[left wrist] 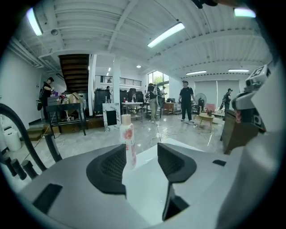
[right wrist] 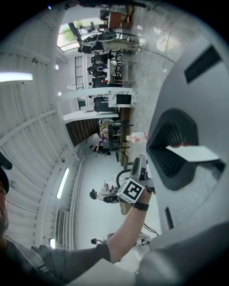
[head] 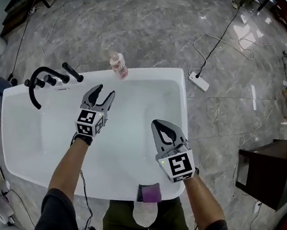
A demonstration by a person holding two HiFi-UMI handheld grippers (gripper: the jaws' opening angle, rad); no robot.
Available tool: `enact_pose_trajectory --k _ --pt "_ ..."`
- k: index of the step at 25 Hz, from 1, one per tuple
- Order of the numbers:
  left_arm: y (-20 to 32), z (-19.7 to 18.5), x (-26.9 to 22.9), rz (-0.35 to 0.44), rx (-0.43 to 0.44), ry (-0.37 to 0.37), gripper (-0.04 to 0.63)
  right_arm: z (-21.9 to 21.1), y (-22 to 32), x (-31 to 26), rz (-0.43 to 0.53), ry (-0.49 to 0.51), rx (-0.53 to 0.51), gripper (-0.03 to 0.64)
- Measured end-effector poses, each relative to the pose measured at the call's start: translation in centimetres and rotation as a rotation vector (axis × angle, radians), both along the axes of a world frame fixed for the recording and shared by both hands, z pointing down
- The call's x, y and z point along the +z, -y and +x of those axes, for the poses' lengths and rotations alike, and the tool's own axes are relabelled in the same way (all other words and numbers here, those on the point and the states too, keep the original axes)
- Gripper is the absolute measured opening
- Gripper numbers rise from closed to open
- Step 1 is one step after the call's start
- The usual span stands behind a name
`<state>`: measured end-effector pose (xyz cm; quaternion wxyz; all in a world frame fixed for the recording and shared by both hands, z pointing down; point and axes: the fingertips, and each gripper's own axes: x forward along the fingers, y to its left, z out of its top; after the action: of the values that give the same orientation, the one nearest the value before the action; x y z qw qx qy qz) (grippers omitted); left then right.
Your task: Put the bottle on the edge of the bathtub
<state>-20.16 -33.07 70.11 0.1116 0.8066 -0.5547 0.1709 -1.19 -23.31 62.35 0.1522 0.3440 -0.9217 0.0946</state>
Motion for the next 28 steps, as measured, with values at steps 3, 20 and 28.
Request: enact_pose_trajectory --k 3,20,28 --pt "-3.5 0.5 -3.9 0.001 0.012 -0.006 0.191 -0.5 -1.3 -3.4 0.009 0.011 -0.011 0.0" --pt "-17.1 5.1 -22.1 0.071 0.01 -0.04 0.078 -1.6 -8.5 -18.8 0.049 0.054 -0.046 0.0" --pt "-22.0 4.8 -28.6 0.115 -0.015 -0.016 0.021 -1.5 -12.5 -23.4 0.065 0.061 -0.056 0.0"
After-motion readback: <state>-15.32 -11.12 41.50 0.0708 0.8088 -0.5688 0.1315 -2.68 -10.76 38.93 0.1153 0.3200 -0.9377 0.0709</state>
